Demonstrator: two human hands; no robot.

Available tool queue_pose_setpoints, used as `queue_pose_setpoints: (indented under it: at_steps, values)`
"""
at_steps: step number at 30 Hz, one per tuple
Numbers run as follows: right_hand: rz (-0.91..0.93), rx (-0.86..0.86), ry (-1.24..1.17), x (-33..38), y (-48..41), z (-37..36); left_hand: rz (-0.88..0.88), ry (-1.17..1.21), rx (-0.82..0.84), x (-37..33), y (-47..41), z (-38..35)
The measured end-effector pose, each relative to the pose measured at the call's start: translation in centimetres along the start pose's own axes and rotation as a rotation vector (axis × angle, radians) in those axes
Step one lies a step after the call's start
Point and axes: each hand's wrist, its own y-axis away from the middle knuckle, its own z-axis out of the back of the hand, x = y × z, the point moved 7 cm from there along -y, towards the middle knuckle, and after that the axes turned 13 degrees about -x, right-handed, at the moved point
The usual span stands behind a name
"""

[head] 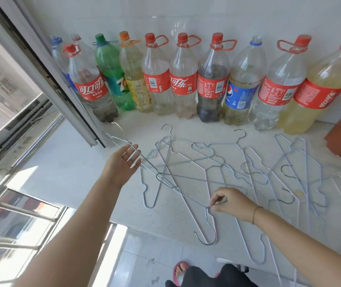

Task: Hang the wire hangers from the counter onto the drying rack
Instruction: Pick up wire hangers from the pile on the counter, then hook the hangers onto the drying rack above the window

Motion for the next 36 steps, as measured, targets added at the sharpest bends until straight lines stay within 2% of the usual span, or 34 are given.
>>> queue_pose_setpoints:
  at_steps: [9,16,20,27,36]
  values:
    - [-0.022,0.108,-0.597,5.4,-0.8,3.8,-0.189,0.136,-0.093,-3.9,7.4,3.0]
    - [-0.092,0.260,-0.819,9.9,2.5,3.0,-0.232,0.218,-0.168,-0.9,14.9,7.6]
    - [-0.118,0.370,-0.846,13.4,5.2,0.3,-0.241,0.306,-0.235,1.5,19.7,12.1]
    - [-0.071,0.633,-0.831,23.0,13.8,-6.5,-0.421,0.415,-0.338,2.7,32.3,20.7]
    - [-0.043,1.086,-0.868,36.9,33.9,-16.6,-0.643,0.608,-0.469,4.7,53.2,36.8]
